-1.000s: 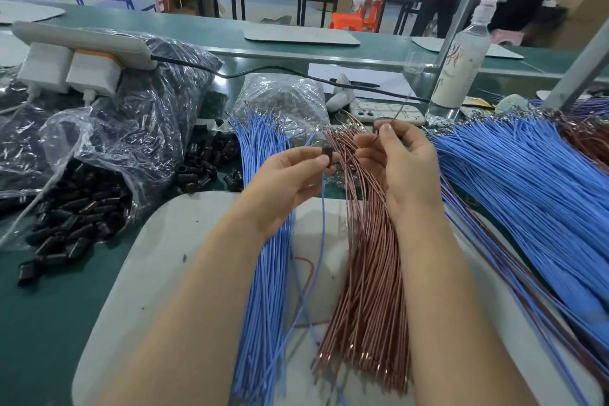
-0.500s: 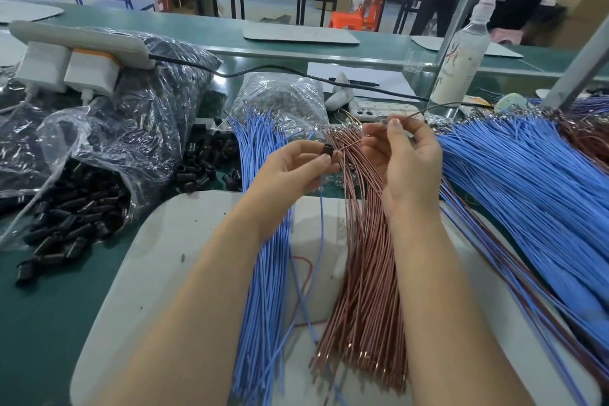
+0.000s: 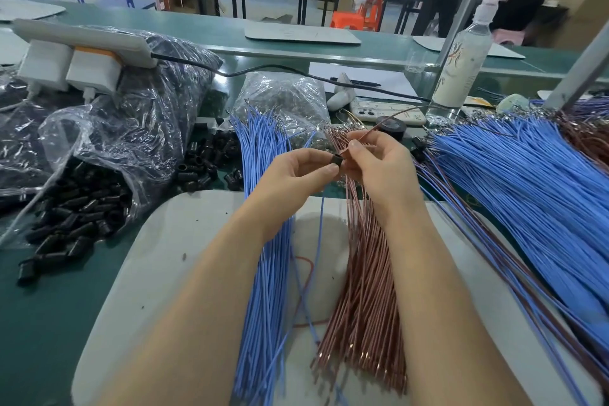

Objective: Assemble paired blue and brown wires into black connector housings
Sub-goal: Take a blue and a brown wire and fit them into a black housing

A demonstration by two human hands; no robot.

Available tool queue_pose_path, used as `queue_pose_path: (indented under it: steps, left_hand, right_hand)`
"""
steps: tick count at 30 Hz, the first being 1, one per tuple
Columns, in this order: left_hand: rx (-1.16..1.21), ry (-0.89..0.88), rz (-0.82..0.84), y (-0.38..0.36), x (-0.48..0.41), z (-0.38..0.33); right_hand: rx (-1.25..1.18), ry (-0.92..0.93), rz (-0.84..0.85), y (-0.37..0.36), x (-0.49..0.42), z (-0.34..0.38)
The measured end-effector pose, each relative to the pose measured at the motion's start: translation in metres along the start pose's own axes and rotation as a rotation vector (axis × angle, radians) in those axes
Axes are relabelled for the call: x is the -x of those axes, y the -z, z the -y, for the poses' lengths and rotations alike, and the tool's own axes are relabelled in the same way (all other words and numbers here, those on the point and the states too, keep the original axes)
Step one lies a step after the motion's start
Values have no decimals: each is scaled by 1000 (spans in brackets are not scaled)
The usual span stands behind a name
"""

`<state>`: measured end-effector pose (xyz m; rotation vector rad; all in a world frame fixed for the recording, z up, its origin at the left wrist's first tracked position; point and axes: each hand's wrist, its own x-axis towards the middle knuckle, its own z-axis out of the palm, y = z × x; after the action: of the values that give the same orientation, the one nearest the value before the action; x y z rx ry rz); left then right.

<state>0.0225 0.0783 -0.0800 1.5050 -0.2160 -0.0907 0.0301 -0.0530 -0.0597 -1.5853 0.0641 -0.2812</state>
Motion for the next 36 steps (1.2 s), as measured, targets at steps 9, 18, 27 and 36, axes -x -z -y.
queue_pose_path:
  steps: [9,18,27,36]
  left_hand:
    - [281,71,33,4,-2,0]
    - [11,18,-57,-1,-2,1]
    - [-217,-61,-107,-3,-2,2]
    - [-273,-174,-167,-3,-2,2]
  right_hand:
    - [12,34,6,0,-2,-2]
    - [111,125,-40,-1,-3,-5]
    - [-31,162,-127,1,-4,0]
    - [204,216,-55,2,-2,-2]
